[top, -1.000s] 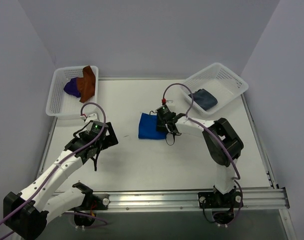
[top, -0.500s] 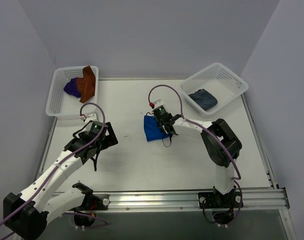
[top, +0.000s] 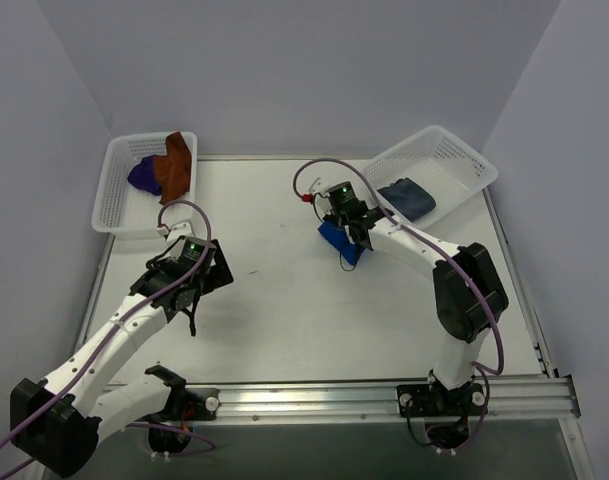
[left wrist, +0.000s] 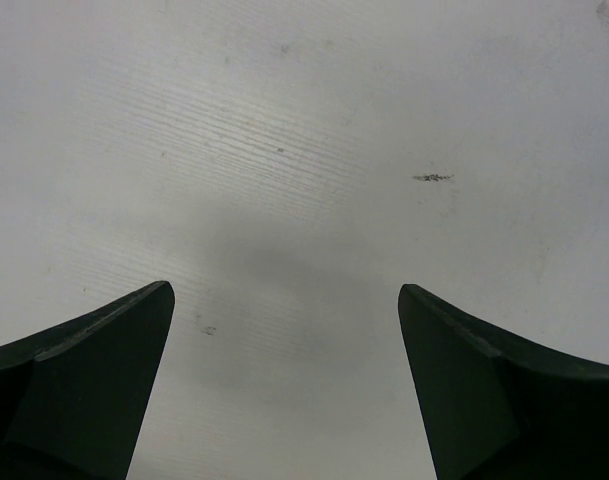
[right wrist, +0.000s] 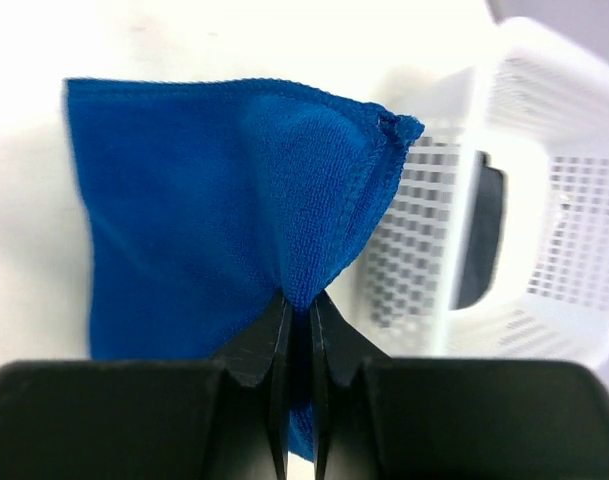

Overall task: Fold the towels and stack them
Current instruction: Neatly place the folded towel into the bin

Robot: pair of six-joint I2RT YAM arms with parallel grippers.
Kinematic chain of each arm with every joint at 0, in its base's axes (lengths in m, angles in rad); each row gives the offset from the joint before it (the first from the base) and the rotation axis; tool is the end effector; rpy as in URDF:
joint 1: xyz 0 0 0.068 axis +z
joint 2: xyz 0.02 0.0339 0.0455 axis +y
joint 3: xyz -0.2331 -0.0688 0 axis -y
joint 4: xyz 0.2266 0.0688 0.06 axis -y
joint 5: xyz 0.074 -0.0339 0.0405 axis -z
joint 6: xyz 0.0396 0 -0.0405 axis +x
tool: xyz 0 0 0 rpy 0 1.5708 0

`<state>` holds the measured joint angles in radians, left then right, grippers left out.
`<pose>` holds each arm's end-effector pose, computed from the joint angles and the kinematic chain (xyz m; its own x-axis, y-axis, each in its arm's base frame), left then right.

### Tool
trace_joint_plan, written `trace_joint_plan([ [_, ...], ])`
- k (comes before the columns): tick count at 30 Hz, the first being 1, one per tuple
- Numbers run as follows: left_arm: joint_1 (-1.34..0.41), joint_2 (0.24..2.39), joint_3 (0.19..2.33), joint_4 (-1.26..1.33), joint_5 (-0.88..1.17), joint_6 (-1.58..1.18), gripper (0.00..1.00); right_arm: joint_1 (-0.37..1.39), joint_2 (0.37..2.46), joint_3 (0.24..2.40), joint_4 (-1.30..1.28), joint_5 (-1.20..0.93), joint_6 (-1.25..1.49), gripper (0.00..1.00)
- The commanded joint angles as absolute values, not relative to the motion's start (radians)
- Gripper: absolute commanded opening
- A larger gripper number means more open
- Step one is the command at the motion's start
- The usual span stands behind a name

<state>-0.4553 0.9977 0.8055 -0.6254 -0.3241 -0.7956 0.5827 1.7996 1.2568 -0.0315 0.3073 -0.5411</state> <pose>0.1886 -0.0783 0.2436 -0.6166 -0.4520 -0.6446 -0.3132 0.8920 -0.3260 0.3337 0.2055 0.2141 -0.2279 -0.7381 -0.6350 -0.5015 0.6480 -0.5733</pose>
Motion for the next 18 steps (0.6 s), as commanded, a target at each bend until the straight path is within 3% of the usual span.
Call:
trace_joint_plan([
  [1,-0.442,0.982,0.862,-0.635,-0.38,-0.776,0.94,0.525,1.766,1.331,-0.086,0.339,-0.662,0.0],
  [18,-0.408,0.979,0.864,-0.538,-0.403,-0.736,0.94,0.351,1.882,1.548,-0.156,0.351,-0.798,0.0],
])
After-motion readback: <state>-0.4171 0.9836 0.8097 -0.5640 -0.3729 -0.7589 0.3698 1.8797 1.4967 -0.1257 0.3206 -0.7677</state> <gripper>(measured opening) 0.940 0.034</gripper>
